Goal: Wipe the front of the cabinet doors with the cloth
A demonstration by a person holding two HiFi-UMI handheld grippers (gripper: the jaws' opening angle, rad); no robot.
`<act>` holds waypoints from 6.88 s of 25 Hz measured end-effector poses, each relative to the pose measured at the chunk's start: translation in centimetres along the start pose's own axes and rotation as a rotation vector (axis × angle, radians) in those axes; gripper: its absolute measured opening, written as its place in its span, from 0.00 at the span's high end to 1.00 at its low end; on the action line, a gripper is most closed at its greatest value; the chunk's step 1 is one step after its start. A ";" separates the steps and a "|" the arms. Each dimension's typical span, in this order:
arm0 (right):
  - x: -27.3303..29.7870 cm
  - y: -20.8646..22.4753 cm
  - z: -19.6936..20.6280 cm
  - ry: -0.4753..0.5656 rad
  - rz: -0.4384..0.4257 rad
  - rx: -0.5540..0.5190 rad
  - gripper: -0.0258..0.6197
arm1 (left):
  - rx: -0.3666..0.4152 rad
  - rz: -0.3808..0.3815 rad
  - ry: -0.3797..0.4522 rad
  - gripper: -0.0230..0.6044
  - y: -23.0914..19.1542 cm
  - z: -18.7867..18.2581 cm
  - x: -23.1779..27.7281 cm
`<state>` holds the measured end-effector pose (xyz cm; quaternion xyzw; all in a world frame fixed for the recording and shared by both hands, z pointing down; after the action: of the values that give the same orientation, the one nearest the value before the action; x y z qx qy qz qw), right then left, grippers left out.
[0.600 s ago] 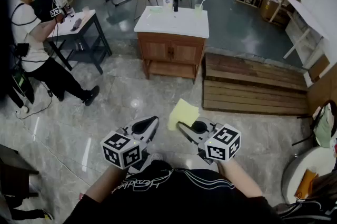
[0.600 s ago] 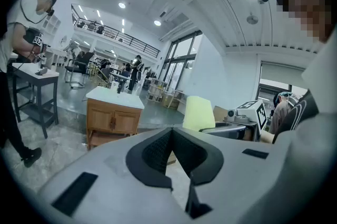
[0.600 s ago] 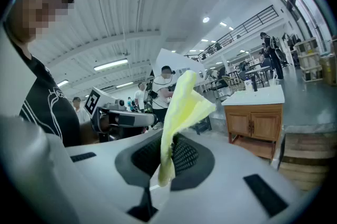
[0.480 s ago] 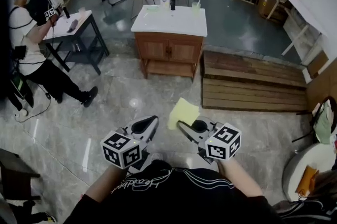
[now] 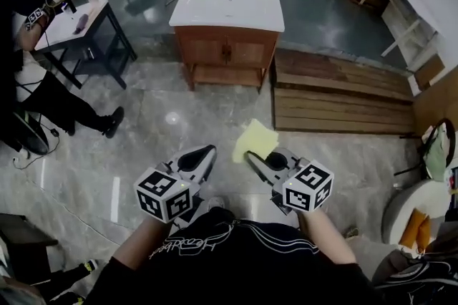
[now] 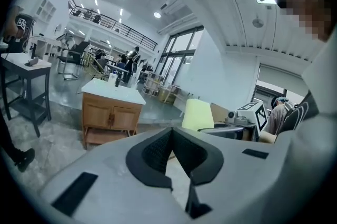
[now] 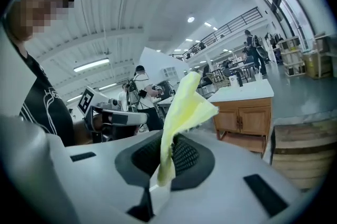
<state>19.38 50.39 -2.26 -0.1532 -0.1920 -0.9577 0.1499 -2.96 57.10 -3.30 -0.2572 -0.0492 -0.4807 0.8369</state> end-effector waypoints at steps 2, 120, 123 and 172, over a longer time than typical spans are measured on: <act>1.8 0.4 -0.2 -0.015 0.026 0.028 0.90 | -0.021 0.003 -0.025 0.95 -2.2 -0.1 0.1; 36.9 59.6 2.9 -0.074 0.618 -0.013 0.90 | -0.182 0.034 -0.429 0.95 -47.9 1.1 52.8; 35.7 60.3 3.5 -0.064 0.650 0.005 0.90 | -0.153 0.069 -0.455 0.95 -47.0 1.1 53.4; 41.7 59.3 7.7 -0.130 0.425 -0.068 0.90 | -0.273 -0.048 -0.432 0.95 -49.9 4.1 48.3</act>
<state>3.85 -8.23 38.20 -0.2564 -0.1324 -0.8987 0.3303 -17.99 1.12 35.26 -0.4633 -0.1678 -0.4364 0.7528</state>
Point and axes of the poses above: the fingertips, and each gripper's own axes: x forward along the fingers, y to its right, z out of its underside, the point moved 10 cm from there along -x, backward along the fingers, and after that the axes turned 3 degrees about -y, right-handed, at the moved point
